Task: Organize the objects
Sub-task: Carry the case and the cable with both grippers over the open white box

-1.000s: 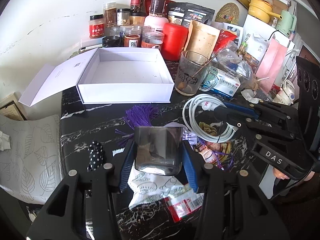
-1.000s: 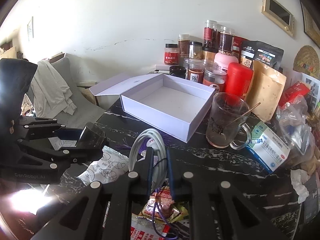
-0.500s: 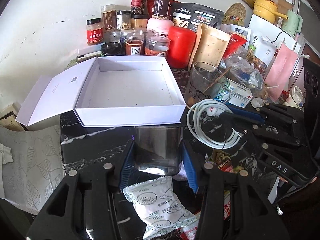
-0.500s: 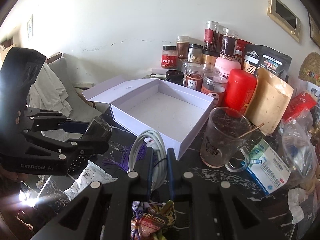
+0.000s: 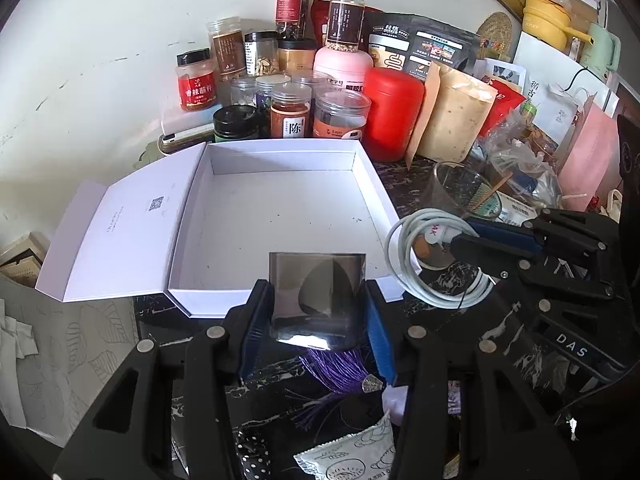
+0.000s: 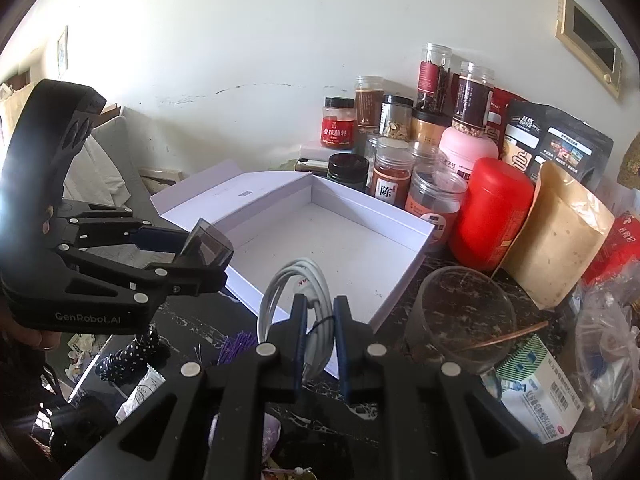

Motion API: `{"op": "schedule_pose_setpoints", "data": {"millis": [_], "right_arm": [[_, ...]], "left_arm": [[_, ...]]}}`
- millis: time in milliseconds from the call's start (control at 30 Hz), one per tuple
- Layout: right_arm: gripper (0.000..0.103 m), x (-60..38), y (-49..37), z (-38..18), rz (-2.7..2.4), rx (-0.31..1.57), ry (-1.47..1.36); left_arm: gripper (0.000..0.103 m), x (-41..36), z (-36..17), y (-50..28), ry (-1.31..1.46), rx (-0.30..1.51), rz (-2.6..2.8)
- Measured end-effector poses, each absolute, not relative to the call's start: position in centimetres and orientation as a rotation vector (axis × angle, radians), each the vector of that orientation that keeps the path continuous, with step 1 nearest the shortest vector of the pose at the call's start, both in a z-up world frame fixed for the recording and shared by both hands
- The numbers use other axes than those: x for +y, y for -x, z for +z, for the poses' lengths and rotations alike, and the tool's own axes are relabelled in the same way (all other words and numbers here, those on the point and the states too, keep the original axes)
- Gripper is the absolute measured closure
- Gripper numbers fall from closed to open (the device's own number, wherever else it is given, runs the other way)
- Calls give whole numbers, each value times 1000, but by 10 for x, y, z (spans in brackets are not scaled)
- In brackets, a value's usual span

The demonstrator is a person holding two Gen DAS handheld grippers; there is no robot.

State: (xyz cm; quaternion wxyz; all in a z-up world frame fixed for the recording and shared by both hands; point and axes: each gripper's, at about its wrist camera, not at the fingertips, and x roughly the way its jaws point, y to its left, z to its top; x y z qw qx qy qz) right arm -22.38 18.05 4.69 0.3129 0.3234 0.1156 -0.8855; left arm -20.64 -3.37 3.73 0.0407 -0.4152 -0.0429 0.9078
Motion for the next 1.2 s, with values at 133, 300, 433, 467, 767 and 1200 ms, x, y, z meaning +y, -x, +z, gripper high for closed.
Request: {"op": "schedule_pose_setpoints", "data": {"millis": [133,300,433,467,767,1200], "right_arm": [[91,171,234,48,-2358,346,-820],[91,158,250,49,-2381,397,-795],[91,148,266,48,-2378,392,-808],[91,146,270,48,-2384,393,-809],[91,131,306,50,-2427,394,-832],[91,115,357,54,-2470,412,-870]], "left_arm": [[58,-43,35,220,1276,-138,2787],[58,-53,32,239,1283,-114,2800],[58,-61,31,255,1281,-132,2794],[58,-62,30,259,1280,-123,2798],[58,-72,31,302,1274,-37,2793],[58,-90,25,361,1317,91,2769]]}}
